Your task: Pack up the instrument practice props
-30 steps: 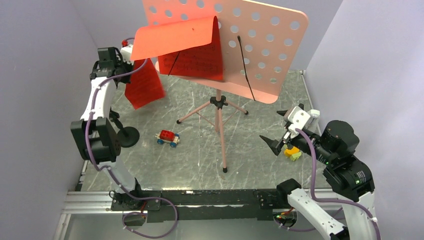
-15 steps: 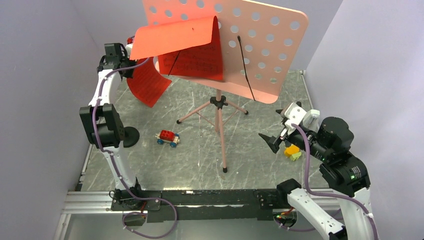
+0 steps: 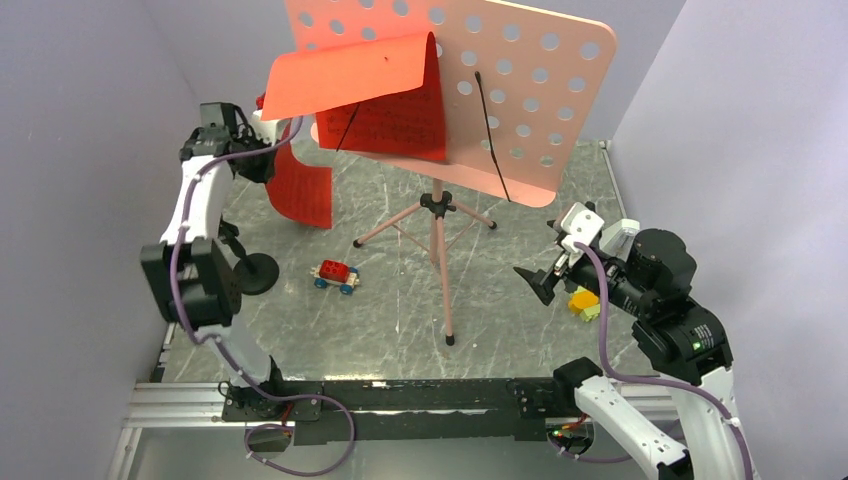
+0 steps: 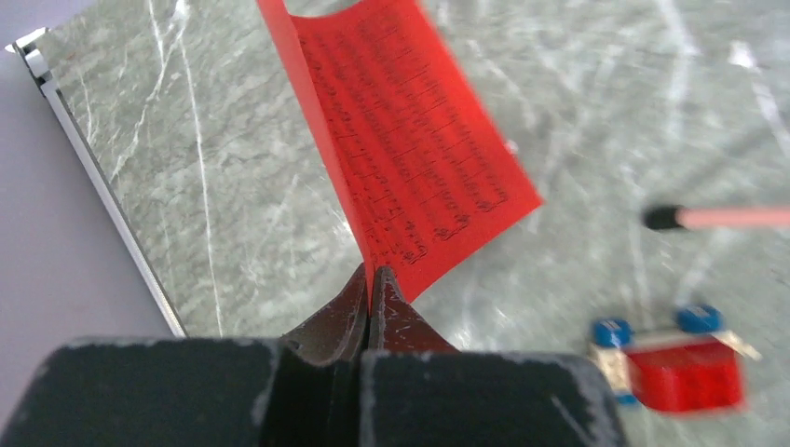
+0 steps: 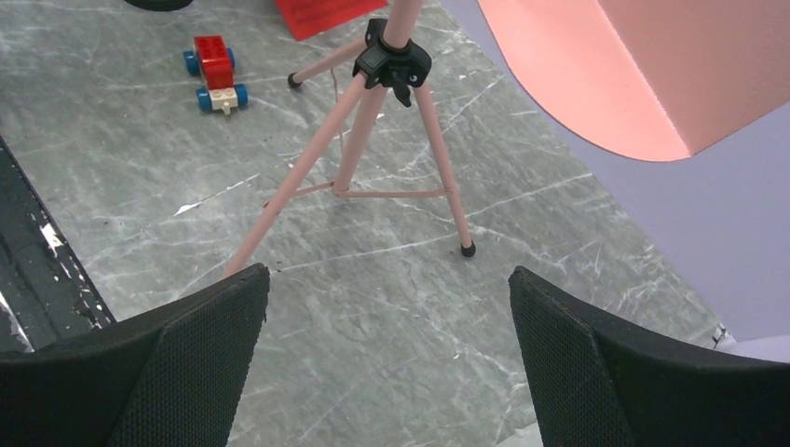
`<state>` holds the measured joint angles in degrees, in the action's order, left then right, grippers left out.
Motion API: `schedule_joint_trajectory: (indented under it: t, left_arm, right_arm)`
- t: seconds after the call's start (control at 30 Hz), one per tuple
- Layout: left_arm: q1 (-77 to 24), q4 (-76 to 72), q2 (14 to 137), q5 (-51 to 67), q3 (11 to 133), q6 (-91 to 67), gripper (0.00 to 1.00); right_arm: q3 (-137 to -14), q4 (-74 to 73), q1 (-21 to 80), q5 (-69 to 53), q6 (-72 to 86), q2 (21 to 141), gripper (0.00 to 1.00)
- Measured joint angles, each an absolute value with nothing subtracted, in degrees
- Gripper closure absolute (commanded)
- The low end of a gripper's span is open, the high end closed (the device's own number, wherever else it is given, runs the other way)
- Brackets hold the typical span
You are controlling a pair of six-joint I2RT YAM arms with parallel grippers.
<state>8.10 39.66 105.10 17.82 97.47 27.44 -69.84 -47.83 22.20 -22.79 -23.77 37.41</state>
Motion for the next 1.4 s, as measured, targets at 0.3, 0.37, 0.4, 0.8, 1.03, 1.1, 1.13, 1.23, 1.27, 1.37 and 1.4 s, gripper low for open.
schedule_joint_trajectory:
  t: [0.3, 0.37, 0.4, 0.8, 1.03, 1.1, 1.13, 1.23, 1.27, 1.37, 1.4]
  left_arm:
    - [8.25, 48.64, 81.69, 31.51, 91.85, 33.36, 0.99]
    - [7.97, 51.44, 81.25, 33.43, 92.86, 35.51, 0.99]
    - [7.79, 52.25, 81.56, 33.76, 93.03, 36.40, 0.99]
    - [8.12, 57.69, 89.73, 27.66, 98.08, 46.76, 0.99]
    - [8.38, 55.75, 89.62, 25.80, 99.09, 48.84, 0.99]
    - [8.38, 55.53, 89.30, 26.41, 99.29, 48.82, 0.99]
    - [8.38, 55.46, 88.95, 26.76, 99.29, 48.80, 0.99]
    - [8.27, 54.06, 86.13, 27.53, 97.80, 48.62, 0.99]
    - [8.16, 53.23, 84.05, 27.70, 96.31, 48.58, 0.99]
    - [7.60, 52.21, 78.46, 28.16, 92.90, 48.58, 0.99]
    - [7.29, 51.66, 76.34, 28.21, 91.48, 48.60, 0.99]
  right_arm:
    - [-68.79, -46.41, 22.20, -23.40, -23.44, 39.29, 0.01]
    - [-68.79, -45.98, 22.20, -24.05, -23.38, 40.25, 0.01]
    - [-68.79, -45.80, 22.20, -24.32, -23.38, 40.69, 0.01]
    - [-68.12, -45.39, 22.15, -24.53, -23.35, 39.48, 0.01]
    - [-67.42, -45.39, 22.11, -24.36, -23.38, 38.68, 0.01]
    - [-67.42, -45.39, 22.09, -24.34, -23.40, 38.68, 0.01]
    - [-67.42, -45.39, 22.09, -24.34, -23.40, 38.68, 0.01]
    - [-67.29, -45.39, 22.04, -24.36, -23.38, 38.68, 0.01]
    - [-67.20, -45.34, 22.04, -24.36, -23.40, 38.68, 0.01]
    - [-67.02, -45.36, 22.04, -24.40, -23.38, 38.76, 0.01]
    - [-67.02, -45.36, 22.04, -24.43, -23.40, 38.83, 0.01]
